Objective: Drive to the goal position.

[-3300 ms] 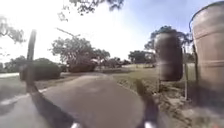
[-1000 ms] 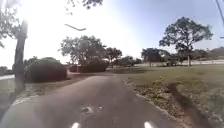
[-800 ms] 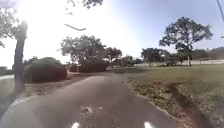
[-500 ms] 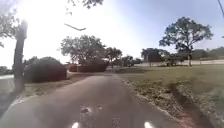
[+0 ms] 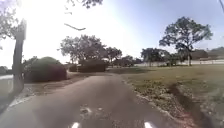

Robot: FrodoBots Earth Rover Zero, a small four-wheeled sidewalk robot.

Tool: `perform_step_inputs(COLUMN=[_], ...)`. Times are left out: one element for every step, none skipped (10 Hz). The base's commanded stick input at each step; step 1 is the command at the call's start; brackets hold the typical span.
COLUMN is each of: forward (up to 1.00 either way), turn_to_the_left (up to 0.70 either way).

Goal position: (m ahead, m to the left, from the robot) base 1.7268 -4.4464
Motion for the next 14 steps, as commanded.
perform_step_inputs(forward=[1.00, 1.00, 1.00, 1.00, 1.00, 1.00, 1.00, 1.00, 1.00, 1.00, 1.00, 1.00, 1.00, 1.00], turn_to_the_left=[0.39, 0.39, 0.39, 0.39, 0.39, 0.39, 0.39, 0.39, 0.09, -0.01, -0.01, -0.01, -0.01, -0.01])
